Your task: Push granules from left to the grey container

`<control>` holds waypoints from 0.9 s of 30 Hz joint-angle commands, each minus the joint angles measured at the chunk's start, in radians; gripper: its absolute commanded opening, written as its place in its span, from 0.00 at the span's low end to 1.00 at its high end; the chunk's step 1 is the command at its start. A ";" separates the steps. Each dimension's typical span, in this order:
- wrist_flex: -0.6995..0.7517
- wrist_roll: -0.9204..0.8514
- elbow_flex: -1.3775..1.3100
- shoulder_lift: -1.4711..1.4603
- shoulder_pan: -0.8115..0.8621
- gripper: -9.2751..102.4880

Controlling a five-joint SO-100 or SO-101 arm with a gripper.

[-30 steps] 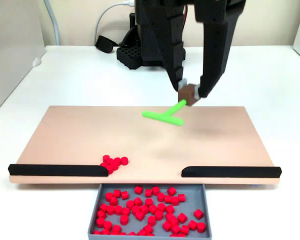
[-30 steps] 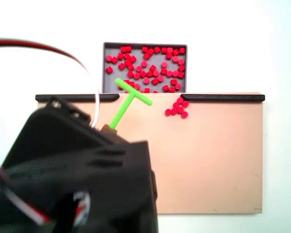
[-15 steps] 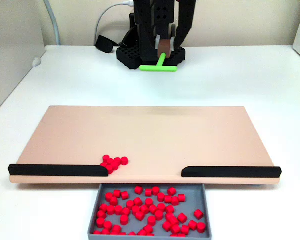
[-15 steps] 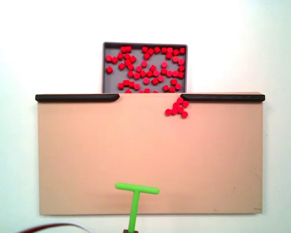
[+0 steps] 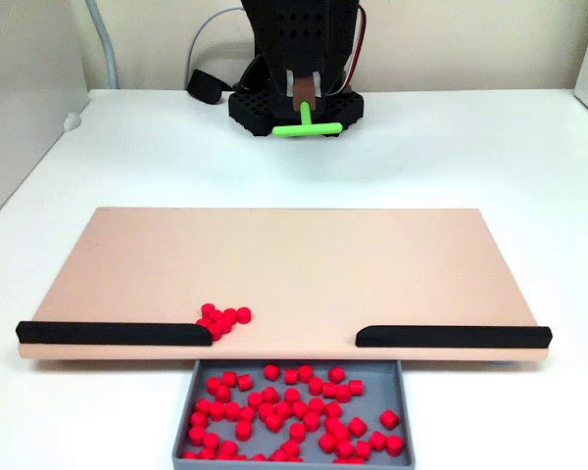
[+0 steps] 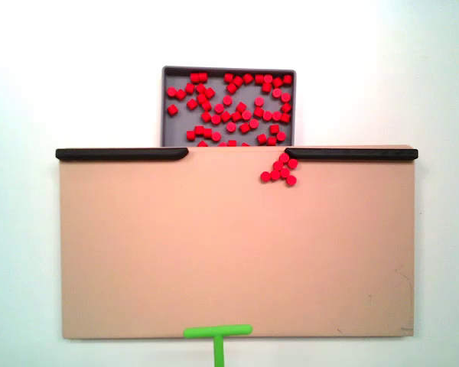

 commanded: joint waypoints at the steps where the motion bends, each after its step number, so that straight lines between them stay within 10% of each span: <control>1: 0.003 -0.005 -0.005 0.020 0.017 0.08; 27: 0.003 -0.080 -0.020 0.009 0.049 0.08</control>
